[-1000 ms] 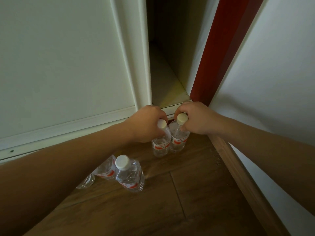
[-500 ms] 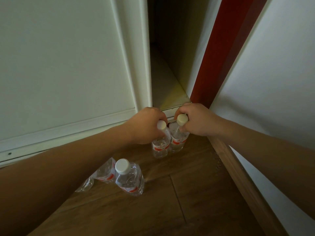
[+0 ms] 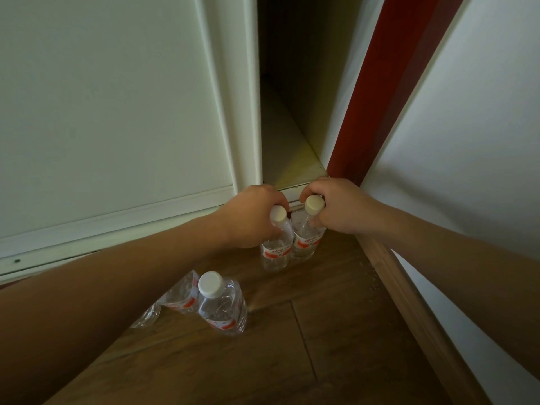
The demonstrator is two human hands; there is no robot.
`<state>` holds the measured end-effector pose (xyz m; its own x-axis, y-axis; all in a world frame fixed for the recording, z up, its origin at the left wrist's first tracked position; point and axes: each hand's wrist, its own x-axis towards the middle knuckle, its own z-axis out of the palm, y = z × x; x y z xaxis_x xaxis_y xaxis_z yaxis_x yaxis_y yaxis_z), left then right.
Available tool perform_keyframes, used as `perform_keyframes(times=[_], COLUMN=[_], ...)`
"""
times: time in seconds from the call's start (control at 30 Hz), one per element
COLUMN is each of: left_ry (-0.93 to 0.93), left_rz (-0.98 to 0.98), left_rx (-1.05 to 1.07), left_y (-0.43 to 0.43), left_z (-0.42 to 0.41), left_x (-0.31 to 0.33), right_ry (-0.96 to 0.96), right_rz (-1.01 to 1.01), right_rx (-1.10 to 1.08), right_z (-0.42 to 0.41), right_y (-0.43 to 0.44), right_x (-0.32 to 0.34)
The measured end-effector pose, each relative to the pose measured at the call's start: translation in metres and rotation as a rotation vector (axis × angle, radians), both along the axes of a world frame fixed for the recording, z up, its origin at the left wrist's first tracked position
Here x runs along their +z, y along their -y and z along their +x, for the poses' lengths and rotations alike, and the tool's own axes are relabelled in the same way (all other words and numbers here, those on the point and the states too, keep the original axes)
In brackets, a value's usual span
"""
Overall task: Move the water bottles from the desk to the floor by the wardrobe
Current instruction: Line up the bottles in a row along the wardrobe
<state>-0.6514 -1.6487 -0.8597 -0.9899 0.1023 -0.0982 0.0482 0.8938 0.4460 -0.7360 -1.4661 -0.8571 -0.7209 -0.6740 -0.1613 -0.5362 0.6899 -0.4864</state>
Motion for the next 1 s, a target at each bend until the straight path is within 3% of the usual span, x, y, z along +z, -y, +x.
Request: perform_keyframes(times=[1.0], left_ry=[0.002], left_rz=[-0.053], left_rx=[0.021], left_y=[0.024], left_z=[0.017], left_x=[0.019], right_ry=[-0.01], right_rz=[0.02], right_rx=[-0.047], right_z=[0.008], right_y=[0.001], right_x=[0.031])
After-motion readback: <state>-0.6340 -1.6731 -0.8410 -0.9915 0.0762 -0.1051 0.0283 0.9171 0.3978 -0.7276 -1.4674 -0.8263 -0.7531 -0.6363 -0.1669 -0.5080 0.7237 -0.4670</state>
